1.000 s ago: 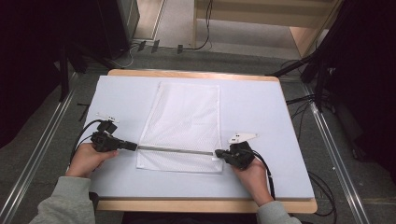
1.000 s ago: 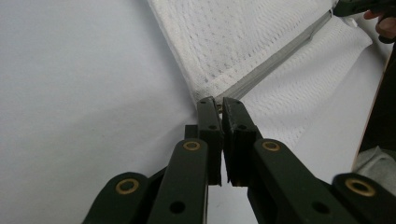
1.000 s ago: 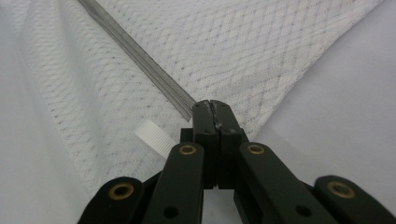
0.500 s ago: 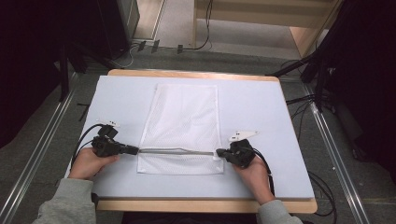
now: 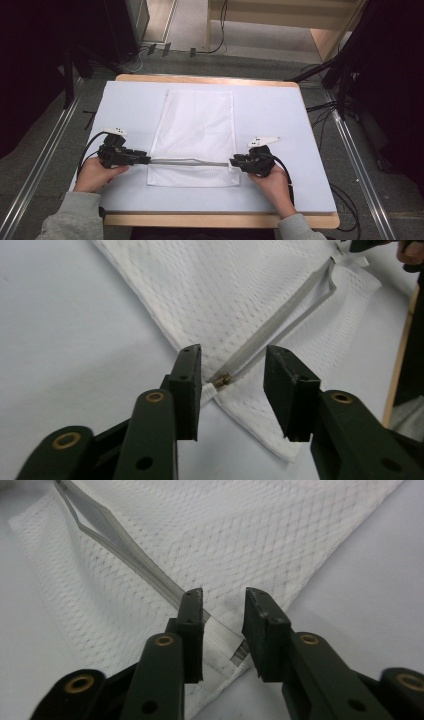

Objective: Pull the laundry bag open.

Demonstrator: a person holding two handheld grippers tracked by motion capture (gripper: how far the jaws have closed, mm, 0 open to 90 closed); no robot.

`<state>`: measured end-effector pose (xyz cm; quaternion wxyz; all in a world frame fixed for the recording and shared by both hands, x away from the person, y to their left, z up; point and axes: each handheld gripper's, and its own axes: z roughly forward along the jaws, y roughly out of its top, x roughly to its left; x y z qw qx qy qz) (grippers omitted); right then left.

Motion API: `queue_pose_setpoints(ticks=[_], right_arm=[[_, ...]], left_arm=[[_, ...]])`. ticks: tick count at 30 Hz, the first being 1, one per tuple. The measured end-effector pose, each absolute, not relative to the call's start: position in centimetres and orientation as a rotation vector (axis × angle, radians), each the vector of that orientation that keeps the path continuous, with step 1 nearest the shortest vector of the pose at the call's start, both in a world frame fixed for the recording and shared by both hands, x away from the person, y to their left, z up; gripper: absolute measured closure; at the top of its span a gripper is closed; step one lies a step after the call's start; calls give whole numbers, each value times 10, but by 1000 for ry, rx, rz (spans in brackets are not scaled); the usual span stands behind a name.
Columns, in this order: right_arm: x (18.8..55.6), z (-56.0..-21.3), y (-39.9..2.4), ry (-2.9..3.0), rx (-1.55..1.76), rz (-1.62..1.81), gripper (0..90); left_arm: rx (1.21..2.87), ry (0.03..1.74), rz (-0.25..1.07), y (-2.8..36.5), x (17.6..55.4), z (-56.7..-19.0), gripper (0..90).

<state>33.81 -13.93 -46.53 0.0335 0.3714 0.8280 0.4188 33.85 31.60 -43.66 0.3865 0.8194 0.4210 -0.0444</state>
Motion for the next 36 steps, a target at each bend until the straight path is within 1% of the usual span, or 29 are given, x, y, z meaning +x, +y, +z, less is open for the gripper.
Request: queue_pose_setpoints(ticks=[1,2,5,6,7,15,21,28,34,36], right_arm=[[338,-464,-140,2538,1137,1289,686],[339,-462,-143,2523,1117,1298,637],[340,-461,-147,2509,1124,1299,597],[340,-461,-147,2509,1124,1299,597],[341,-461,-151,2498,1134,1302,575],[343,-457,-167,2460,1162,1325,510],[344,-454,-181,2427,1181,1336,482],[348,-458,-205,2381,1227,1314,416],[352,-462,-212,2344,1254,1315,365],[353,-463,-213,2336,1256,1304,361]], left_arm=[[2085,1070,-85,317,338,-436,565],[2083,1063,-62,318,338,-435,536],[2061,1062,-12,320,337,-432,497],[2061,1062,-12,320,337,-432,489],[2054,1059,-6,321,338,-431,475],[2045,1097,56,328,339,-431,404],[2041,1131,87,334,341,-431,382],[2019,1184,140,346,344,-433,363],[2014,1203,148,351,348,-436,338],[2011,1203,152,353,349,-436,331]])
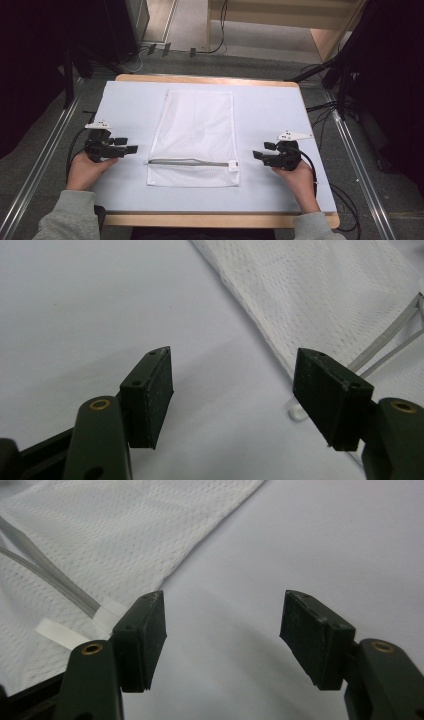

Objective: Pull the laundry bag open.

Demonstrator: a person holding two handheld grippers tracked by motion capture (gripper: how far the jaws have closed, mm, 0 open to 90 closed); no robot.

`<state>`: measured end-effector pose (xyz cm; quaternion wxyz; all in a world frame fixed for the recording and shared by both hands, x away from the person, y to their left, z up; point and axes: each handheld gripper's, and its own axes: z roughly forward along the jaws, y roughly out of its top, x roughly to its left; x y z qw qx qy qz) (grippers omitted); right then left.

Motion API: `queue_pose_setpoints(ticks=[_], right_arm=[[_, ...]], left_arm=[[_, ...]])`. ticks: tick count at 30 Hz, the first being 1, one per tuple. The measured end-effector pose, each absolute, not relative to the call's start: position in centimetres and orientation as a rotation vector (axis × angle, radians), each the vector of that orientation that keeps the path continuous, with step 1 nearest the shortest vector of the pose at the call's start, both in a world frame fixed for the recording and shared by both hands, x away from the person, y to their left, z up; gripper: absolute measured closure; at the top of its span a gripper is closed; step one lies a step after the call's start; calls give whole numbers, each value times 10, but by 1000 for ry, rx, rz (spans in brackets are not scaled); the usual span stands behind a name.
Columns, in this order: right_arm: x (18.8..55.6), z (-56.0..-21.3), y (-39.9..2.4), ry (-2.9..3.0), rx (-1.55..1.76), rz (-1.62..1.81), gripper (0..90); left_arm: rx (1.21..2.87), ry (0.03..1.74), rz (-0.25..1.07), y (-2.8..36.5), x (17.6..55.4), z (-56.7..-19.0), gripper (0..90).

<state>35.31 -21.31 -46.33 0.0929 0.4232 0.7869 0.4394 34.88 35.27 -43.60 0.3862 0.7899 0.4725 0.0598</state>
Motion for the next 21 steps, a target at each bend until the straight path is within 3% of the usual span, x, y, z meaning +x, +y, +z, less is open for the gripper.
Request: queue_pose_setpoints(ticks=[21], right_arm=[[359,-472,-221,2305,1316,1232,299]], left_arm=[[1996,1267,184,358,353,-441,270]])
